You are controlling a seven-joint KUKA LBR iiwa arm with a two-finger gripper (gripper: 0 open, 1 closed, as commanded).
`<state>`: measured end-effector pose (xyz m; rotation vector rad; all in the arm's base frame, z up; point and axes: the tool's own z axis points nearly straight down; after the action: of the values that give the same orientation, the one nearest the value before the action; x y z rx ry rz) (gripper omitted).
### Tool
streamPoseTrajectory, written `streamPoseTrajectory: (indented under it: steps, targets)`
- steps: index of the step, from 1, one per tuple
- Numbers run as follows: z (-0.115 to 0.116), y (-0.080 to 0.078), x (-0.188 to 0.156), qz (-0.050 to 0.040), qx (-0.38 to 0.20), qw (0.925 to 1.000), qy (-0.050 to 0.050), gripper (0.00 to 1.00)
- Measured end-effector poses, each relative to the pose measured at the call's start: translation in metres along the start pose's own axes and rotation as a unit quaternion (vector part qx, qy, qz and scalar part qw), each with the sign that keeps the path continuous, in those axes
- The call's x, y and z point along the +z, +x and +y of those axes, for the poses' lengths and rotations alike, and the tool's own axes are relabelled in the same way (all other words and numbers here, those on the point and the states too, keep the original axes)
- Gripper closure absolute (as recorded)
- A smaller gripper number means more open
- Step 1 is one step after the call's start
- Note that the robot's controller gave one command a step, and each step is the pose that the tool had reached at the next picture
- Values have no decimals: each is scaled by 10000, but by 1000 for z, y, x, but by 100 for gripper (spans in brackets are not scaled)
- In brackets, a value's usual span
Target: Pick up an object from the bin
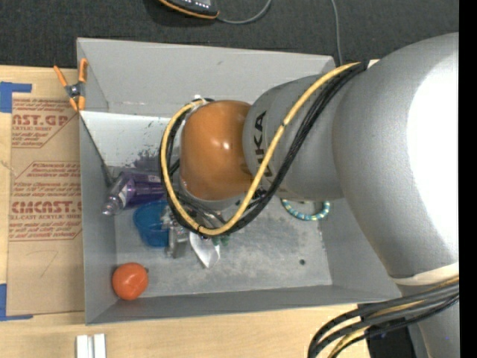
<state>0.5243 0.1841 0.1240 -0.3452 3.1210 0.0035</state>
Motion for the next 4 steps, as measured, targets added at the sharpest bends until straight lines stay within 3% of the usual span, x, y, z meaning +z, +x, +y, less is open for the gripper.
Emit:
streamPoseTrajectory:
  steps: [2, 3, 4]
  targets:
    - [-3, 8, -7, 16, -77, 10000, 5, 100]
    - [23, 8, -26, -45, -505, 9987, -1, 100]
    - [2, -2, -8, 34, 33, 10000, 2, 100]
